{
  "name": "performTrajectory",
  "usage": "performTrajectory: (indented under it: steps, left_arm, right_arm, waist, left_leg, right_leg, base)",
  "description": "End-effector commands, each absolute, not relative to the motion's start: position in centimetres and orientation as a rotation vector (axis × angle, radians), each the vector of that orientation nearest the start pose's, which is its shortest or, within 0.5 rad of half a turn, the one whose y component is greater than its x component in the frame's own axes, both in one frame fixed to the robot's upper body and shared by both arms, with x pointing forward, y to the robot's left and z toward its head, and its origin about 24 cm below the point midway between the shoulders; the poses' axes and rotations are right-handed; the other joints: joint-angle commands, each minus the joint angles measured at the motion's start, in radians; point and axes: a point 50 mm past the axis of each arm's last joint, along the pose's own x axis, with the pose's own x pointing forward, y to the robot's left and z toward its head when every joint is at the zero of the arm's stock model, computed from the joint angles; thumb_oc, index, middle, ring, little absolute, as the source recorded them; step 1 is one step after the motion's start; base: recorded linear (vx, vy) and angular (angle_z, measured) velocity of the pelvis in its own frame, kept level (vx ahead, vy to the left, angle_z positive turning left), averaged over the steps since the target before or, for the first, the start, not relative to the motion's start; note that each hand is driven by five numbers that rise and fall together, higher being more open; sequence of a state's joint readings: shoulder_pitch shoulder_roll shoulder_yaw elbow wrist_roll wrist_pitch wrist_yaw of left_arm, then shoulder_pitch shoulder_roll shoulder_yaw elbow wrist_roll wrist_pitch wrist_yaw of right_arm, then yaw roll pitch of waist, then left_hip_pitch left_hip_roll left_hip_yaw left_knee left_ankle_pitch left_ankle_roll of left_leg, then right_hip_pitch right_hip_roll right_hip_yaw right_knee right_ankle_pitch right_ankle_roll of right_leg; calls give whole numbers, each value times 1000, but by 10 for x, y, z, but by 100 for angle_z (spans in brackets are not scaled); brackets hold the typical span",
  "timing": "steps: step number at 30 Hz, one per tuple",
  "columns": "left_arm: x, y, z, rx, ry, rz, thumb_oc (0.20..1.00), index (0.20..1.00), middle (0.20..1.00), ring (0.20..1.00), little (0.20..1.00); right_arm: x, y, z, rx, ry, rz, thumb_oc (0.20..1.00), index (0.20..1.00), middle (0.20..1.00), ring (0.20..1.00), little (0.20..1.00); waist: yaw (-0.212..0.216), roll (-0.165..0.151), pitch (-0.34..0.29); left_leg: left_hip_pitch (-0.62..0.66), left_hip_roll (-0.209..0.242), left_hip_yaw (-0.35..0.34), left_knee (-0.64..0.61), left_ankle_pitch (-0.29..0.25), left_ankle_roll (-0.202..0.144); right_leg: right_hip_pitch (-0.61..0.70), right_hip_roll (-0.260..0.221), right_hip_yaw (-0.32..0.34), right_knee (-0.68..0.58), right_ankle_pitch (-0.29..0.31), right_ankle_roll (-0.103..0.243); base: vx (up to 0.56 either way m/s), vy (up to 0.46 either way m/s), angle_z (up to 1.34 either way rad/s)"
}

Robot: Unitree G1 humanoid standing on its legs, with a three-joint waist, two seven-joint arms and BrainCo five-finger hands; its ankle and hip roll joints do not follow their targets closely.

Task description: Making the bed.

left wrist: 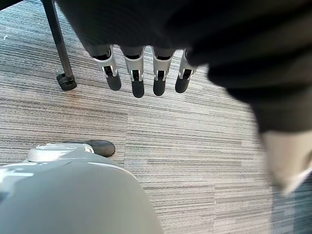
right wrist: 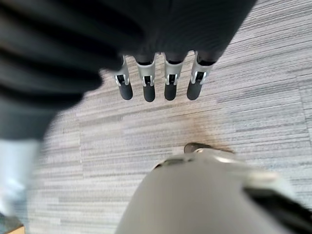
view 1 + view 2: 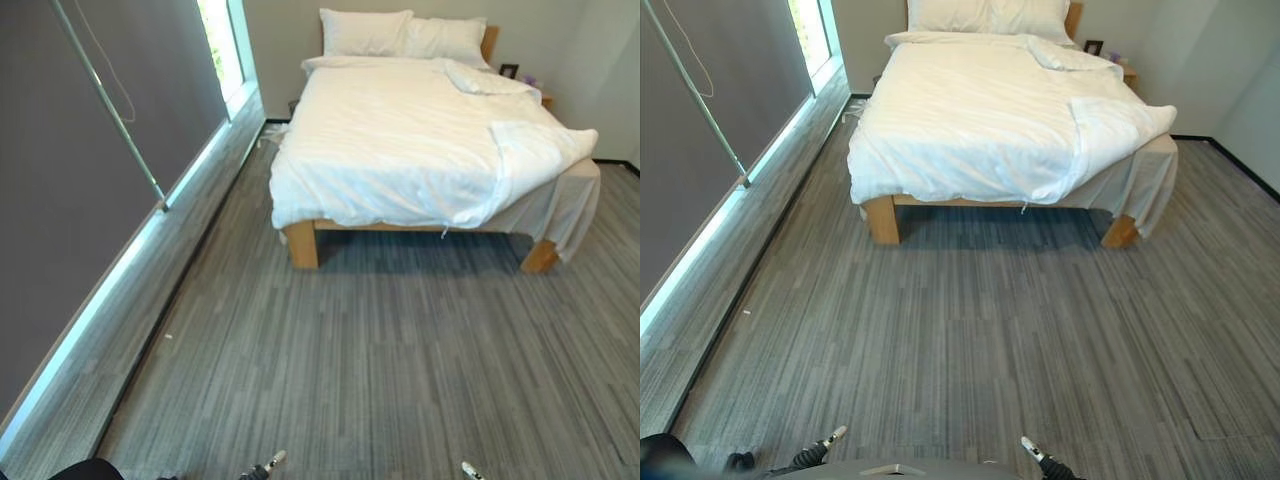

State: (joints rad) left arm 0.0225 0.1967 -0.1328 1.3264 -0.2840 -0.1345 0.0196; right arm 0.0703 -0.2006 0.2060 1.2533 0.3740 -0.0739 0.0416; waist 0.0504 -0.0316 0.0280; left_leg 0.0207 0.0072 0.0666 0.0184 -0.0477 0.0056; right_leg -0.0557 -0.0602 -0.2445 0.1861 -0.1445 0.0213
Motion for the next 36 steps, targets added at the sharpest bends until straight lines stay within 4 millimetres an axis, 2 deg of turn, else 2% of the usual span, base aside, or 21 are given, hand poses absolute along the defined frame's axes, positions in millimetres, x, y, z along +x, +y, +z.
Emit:
performTrajectory:
  steps: [1, 13, 17, 19, 20, 21, 22, 24, 25, 26, 28, 30, 32, 36]
  left_arm:
    - [105, 218, -161, 9, 1089, 228, 1000, 1000, 1000, 1000, 1000]
    - [102, 218, -162, 18, 1105, 233, 1000, 1000, 1000, 1000, 1000]
    - [105, 220, -161, 19, 1104, 243, 1000, 1000, 1000, 1000, 1000]
    - [122, 225, -155, -5, 1038, 268, 1000, 1000, 1000, 1000, 1000]
    - [146, 231, -143, -11, 933, 288, 1000, 1000, 1000, 1000, 1000]
    - [158, 235, -137, 2, 880, 296, 1000, 1000, 1000, 1000, 1000]
    - [158, 235, -137, 2, 880, 296, 1000, 1000, 1000, 1000, 1000]
    - [193, 242, -111, 33, 699, 285, 1000, 1000, 1000, 1000, 1000]
    - [211, 246, -92, 28, 580, 284, 1000, 1000, 1000, 1000, 1000]
    - [219, 247, -82, 10, 524, 291, 1000, 1000, 1000, 1000, 1000]
    - [230, 250, -63, -22, 413, 297, 1000, 1000, 1000, 1000, 1000]
    - [233, 249, -52, -46, 349, 298, 1000, 1000, 1000, 1000, 1000]
    - [235, 247, -44, -53, 305, 290, 1000, 1000, 1000, 1000, 1000]
    - [230, 242, -43, -95, 288, 286, 1000, 1000, 1000, 1000, 1000]
  right_arm:
    - [81, -209, -167, 59, 1177, -149, 1000, 1000, 1000, 1000, 1000]
    - [78, -210, -168, 81, 1188, -171, 1000, 1000, 1000, 1000, 1000]
    - [83, -213, -166, 82, 1170, -174, 1000, 1000, 1000, 1000, 1000]
    - [97, -222, -162, 91, 1121, -216, 1000, 1000, 1000, 1000, 1000]
    - [117, -232, -153, 125, 1035, -275, 1000, 1000, 1000, 1000, 1000]
    - [129, -235, -148, 129, 983, -282, 1000, 1000, 1000, 1000, 1000]
    - [129, -235, -148, 129, 983, -283, 1000, 1000, 1000, 1000, 1000]
    - [165, -242, -126, 105, 817, -270, 1000, 1000, 1000, 1000, 1000]
    - [188, -245, -108, 91, 692, -257, 1000, 1000, 1000, 1000, 1000]
    - [198, -245, -97, 88, 631, -247, 1000, 1000, 1000, 1000, 1000]
    - [221, -241, -69, 92, 470, -204, 1000, 1000, 1000, 1000, 1000]
    - [227, -239, -54, 78, 394, -182, 1000, 1000, 1000, 1000, 1000]
    - [229, -237, -46, 78, 343, -180, 1000, 1000, 1000, 1000, 1000]
    - [230, -228, -37, 85, 285, -155, 1000, 1000, 1000, 1000, 1000]
  waist:
    - [19, -45, 42]
    - [10, -44, 39]
    - [6, -42, 34]
    - [1, -38, 30]
    - [-3, -34, 28]
    - [-5, -32, 28]
    - [-5, -31, 28]
    - [-8, -26, 31]
    - [-10, -22, 34]
    - [-11, -21, 37]
    - [-13, -18, 44]
    - [-13, -16, 47]
    - [-13, -16, 48]
    - [-11, -16, 54]
  left_leg:
    - [74, 5, -105, -106, 43, -66]
    - [83, 4, -94, -106, 37, -64]
    - [86, 5, -88, -106, 34, -65]
    - [90, 5, -85, -106, 32, -65]
    - [95, 5, -82, -106, 30, -66]
    - [96, 5, -81, -106, 31, -67]
    - [96, 5, -81, -106, 30, -67]
    - [95, 5, -78, -106, 32, -68]
    - [90, 5, -76, -106, 35, -68]
    - [88, 4, -75, -106, 36, -68]
    - [85, 3, -72, -106, 37, -65]
    - [86, 2, -70, -106, 35, -64]
    - [86, 1, -70, -106, 34, -63]
    - [89, 0, -63, -106, 31, -59]
  right_leg:
    - [163, -81, 9, -273, 206, 128]
    - [168, -82, 13, -273, 206, 128]
    - [169, -82, 17, -273, 204, 129]
    - [171, -82, 20, -273, 205, 130]
    - [173, -84, 22, -273, 206, 132]
    - [173, -84, 24, -273, 206, 133]
    - [174, -84, 24, -273, 206, 133]
    - [171, -86, 26, -273, 209, 136]
    - [167, -87, 26, -273, 212, 138]
    - [163, -87, 27, -273, 215, 140]
    - [158, -89, 32, -270, 216, 140]
    - [158, -90, 32, -270, 217, 141]
    - [158, -91, 33, -270, 217, 142]
    - [156, -95, 37, -268, 221, 145]
  base:
    - [0, 0, 0]
    - [0, 0, 0]
    - [11, 8, -4]
    - [23, 22, -7]
    - [12, 28, -7]
    - [7, 24, -9]
    - [-10, 19, -6]
    - [-31, 25, -5]
    - [-52, 29, -4]
    - [-54, 30, -5]
    - [-39, 30, -4]
    - [-12, 15, -2]
    - [0, 0, 0]
    - [-1, 13, -1]
